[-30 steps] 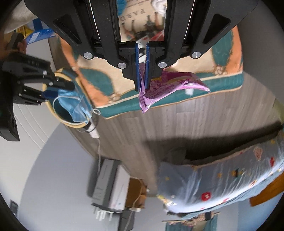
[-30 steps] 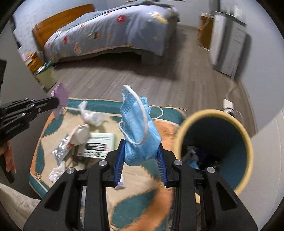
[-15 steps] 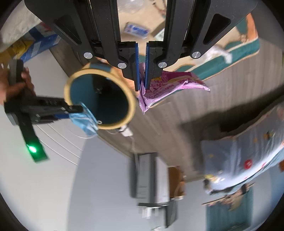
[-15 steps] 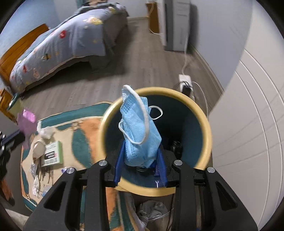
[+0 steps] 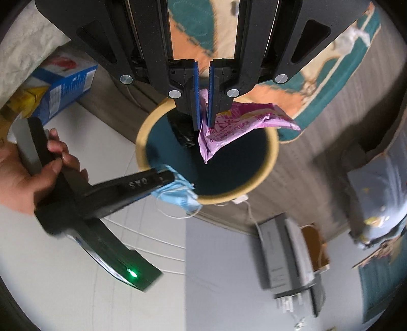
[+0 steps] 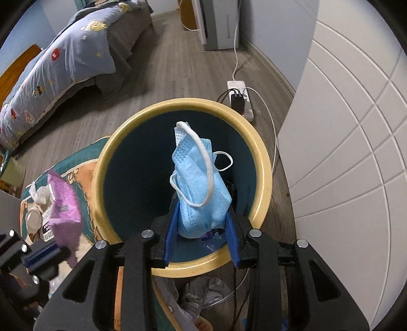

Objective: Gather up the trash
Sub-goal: 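Carry both items over the wastebasket and open both tools to release them, then move both tools back over the remaining trash on the mat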

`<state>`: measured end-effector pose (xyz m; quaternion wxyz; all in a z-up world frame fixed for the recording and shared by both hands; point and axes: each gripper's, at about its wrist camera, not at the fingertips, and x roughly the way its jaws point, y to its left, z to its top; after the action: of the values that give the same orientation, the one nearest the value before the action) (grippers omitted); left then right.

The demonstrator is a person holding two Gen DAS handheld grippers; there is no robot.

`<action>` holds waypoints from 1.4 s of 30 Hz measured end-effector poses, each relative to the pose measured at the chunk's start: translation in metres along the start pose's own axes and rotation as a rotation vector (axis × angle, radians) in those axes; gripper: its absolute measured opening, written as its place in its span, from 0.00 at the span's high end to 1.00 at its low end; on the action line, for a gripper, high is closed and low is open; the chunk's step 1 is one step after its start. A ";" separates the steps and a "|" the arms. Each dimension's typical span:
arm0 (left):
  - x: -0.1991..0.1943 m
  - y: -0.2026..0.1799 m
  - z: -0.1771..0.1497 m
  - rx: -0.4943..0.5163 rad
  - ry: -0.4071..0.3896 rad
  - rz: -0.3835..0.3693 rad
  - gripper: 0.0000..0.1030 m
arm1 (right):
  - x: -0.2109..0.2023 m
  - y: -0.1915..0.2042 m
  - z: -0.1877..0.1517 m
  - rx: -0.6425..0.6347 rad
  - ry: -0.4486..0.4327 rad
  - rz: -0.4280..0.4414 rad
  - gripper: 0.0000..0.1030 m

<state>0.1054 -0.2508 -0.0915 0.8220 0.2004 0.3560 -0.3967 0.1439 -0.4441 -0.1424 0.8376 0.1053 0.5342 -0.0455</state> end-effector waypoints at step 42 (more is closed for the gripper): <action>-0.108 0.103 -0.035 -0.328 -0.098 0.289 0.06 | -0.056 0.092 0.005 -0.147 -0.111 -0.016 0.06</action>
<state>0.1257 -0.1122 -0.0290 0.9082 0.0937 0.3430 -0.2207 0.1421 -0.3579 -0.0775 0.8709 0.0366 0.4898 -0.0187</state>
